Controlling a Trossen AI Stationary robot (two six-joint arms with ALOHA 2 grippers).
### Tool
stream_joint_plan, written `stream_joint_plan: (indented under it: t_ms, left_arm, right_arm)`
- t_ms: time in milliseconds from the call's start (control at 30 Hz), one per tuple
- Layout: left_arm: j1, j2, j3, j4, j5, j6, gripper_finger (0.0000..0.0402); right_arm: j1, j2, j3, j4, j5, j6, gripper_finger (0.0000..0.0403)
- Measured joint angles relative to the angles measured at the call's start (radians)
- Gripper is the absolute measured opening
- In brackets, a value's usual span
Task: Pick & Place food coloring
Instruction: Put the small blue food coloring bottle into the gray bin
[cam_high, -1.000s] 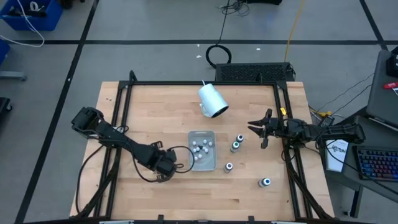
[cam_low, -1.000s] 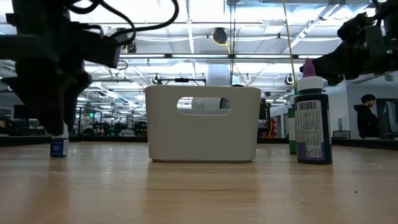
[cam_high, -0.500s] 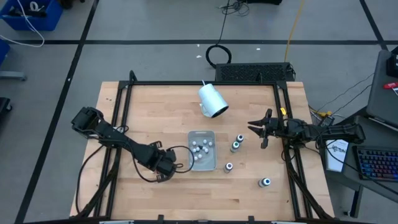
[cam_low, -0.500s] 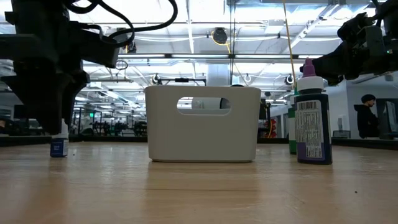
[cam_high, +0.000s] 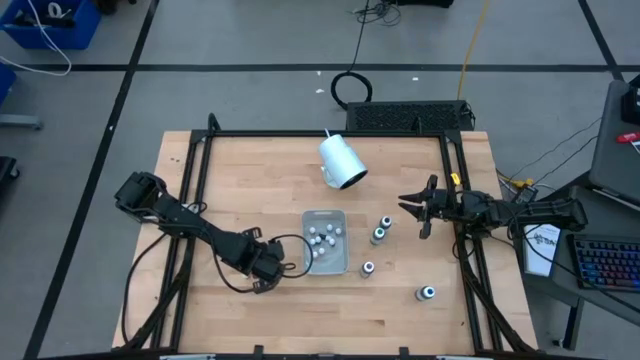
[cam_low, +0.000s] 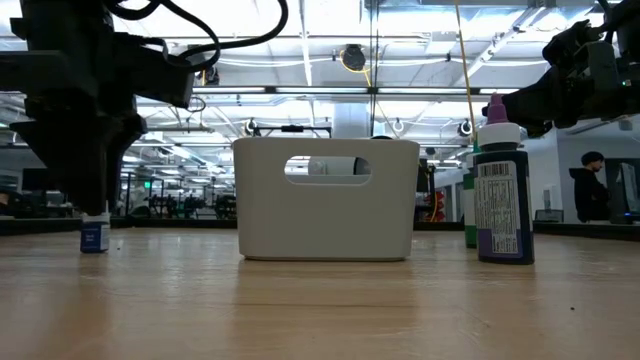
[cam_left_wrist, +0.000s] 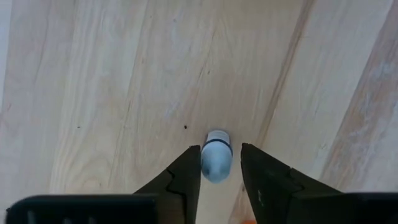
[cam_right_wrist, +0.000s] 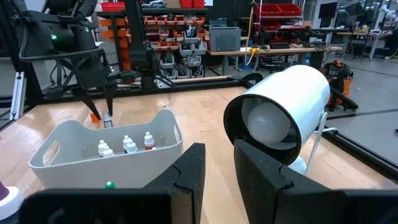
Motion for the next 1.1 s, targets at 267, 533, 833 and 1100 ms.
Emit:
stream_joint_plan:
  t_ms: [267,533,833,1100]
  left_arm:
    - [0.000,0.000,0.000,-0.004,0.007,-0.015,0.0093]
    - [0.000,0.000,0.000,-0.005,0.017,-0.015,0.0093]
    - [0.000,0.000,0.000,-0.005,0.011,-0.011,0.0095]
    - [0.000,0.000,0.000,-0.005,0.015,-0.012,0.0155]
  right_arm:
    - [0.000,0.000,0.000,0.000,0.000,0.000,0.0077]
    - [0.000,0.000,0.000,0.000,0.000,0.000,0.0077]
    - [0.000,0.000,0.000,0.000,0.000,0.000,0.0077]
    - [0.000,0.000,0.000,0.000,0.000,0.000,0.0077]
